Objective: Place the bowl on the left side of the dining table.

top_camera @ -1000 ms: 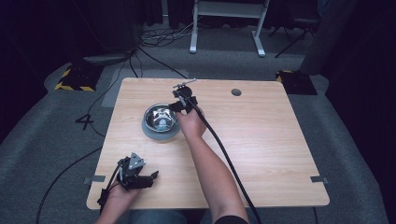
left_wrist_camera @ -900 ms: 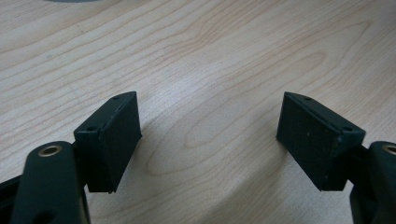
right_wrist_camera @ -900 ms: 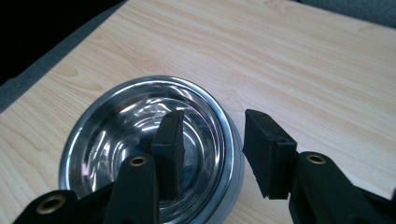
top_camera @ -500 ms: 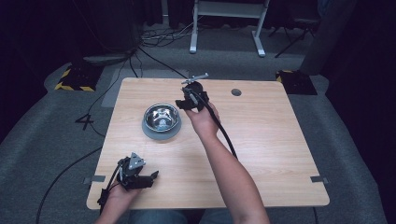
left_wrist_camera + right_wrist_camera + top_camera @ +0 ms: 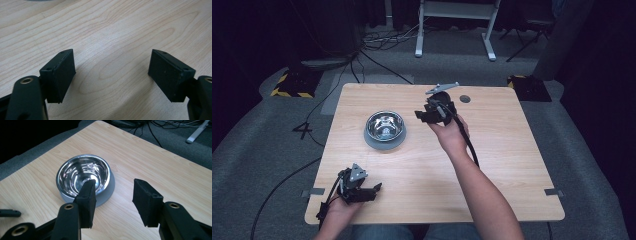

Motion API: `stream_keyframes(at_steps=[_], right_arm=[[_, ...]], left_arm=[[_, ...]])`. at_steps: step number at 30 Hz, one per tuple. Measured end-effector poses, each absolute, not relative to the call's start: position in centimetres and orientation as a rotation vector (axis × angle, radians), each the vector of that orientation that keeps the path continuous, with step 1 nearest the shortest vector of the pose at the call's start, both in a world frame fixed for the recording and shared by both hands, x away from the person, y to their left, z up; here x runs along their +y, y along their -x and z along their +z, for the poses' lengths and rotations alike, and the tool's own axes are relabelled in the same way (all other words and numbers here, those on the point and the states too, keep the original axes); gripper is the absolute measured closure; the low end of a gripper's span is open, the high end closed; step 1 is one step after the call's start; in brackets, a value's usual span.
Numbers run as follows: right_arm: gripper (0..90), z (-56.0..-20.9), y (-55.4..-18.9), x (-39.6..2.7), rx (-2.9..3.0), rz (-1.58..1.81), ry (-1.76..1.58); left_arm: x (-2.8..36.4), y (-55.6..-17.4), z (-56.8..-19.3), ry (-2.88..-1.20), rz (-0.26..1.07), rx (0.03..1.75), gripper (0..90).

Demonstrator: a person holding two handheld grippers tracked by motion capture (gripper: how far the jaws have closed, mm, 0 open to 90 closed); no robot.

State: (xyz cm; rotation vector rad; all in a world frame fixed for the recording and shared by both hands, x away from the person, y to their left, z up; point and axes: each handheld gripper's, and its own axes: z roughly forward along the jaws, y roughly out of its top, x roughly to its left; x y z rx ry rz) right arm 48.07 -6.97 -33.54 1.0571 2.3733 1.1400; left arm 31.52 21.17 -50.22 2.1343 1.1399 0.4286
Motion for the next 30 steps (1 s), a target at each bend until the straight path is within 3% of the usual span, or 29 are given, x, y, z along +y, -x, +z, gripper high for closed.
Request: stream_keyframes(at_steps=[12,30], right_arm=[[51.6,-33.0,-46.1,-13.4,2.323,1.148,-1.058],[48.2,-33.8,-42.5,-19.4,2.349,1.096,-0.973]], left_arm=[[21.2,-31.5,-50.2,-2.132,0.424,1.140,21.8],[21.4,-31.7,-50.2,-2.117,0.406,1.148,21.7]])
